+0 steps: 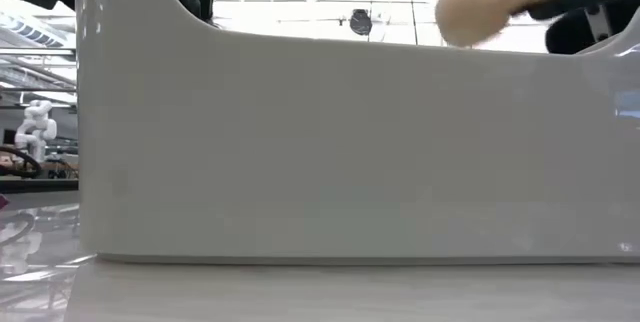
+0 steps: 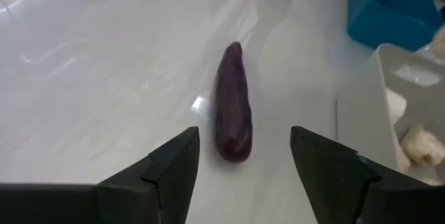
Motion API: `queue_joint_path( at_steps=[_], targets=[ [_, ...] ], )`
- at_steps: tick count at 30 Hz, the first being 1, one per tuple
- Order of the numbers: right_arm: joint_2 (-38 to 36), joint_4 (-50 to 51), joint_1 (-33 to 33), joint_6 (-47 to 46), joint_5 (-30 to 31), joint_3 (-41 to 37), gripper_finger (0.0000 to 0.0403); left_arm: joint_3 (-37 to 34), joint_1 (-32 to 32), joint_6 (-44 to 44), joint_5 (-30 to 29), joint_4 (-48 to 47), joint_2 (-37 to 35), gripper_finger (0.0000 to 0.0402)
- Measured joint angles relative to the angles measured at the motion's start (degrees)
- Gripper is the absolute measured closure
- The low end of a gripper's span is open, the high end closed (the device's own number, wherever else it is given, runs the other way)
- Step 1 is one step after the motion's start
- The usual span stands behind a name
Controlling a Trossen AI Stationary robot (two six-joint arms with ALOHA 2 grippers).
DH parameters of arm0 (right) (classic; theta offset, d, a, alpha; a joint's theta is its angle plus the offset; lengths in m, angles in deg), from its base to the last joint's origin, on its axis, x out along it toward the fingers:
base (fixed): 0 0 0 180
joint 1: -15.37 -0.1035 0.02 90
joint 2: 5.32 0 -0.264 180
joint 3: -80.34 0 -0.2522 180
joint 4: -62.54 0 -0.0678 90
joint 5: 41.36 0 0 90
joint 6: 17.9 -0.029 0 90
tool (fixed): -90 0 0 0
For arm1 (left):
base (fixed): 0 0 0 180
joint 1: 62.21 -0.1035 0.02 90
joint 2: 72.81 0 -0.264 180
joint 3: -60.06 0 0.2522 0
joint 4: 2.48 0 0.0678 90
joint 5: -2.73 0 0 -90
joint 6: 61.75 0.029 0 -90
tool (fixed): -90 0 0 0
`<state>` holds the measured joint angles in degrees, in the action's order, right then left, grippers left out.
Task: Sort produce into baskets
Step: Put the garlic into the gray bin, then put the eggplant into the blue bin
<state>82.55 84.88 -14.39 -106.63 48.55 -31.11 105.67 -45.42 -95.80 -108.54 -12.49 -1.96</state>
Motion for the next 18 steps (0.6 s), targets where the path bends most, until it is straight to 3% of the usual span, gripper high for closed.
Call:
queue_joint_path(
  at_steps=[11,18],
  targets=[
    [0.0,1.53,2.11,6.76,-1.57,0.0,0.0231,0.02,0.26,-0.09,1.68,2.42,5.09,0.0169],
    [0.0,-1.16,5.87,16.39,-6.99,0.0,0.0213,0.41,-1.39,7.43,1.73,16.54,7.67,0.0169]
  ],
)
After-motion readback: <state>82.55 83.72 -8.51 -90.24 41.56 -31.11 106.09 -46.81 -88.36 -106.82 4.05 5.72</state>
